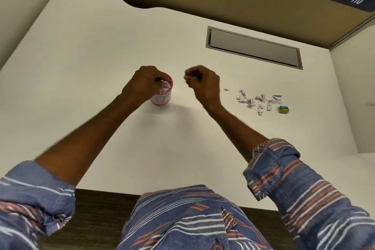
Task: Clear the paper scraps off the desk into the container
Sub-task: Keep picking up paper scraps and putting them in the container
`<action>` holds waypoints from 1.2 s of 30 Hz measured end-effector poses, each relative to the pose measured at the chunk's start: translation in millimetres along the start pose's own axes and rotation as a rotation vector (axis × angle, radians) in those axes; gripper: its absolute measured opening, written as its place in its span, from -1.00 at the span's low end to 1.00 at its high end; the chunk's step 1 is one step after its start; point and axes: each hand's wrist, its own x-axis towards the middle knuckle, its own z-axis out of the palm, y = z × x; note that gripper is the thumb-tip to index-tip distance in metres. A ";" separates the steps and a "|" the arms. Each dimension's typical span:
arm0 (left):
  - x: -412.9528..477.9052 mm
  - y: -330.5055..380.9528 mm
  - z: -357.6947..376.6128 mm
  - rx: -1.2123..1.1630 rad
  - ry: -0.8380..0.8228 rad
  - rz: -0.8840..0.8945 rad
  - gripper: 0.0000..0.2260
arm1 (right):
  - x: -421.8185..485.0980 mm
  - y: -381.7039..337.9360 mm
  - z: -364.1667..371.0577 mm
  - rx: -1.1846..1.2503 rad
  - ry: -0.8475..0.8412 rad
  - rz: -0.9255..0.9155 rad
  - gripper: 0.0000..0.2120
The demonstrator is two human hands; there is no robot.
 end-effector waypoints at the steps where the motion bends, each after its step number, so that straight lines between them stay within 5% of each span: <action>1: 2.5 1.2 1.9 0.071 -0.051 0.026 -0.79 | -5.0 15.7 -13.5 -0.057 0.011 -0.009 -0.92; 5: 11.7 6.6 9.4 0.278 -0.170 0.038 -0.80 | -45.6 92.2 -73.9 -0.493 -0.007 -0.141 -0.88; 11: 16.7 23.8 17.8 0.397 -0.258 -0.038 -0.81 | -132.2 170.6 -124.2 -0.874 -0.351 -0.274 -0.54; 17: 22.4 22.4 14.4 0.407 -0.251 -0.017 -0.81 | -186.9 185.8 -159.0 -0.963 -0.328 -0.298 -0.54; 28: 20.7 79.9 3.7 0.186 0.063 0.132 -0.84 | -250.9 216.7 -192.0 -0.970 -0.146 0.122 -0.30; 36: 30.0 133.8 110.9 -0.059 -0.207 0.121 -0.77 | -127.0 221.3 -169.9 -0.995 -0.082 0.087 -0.34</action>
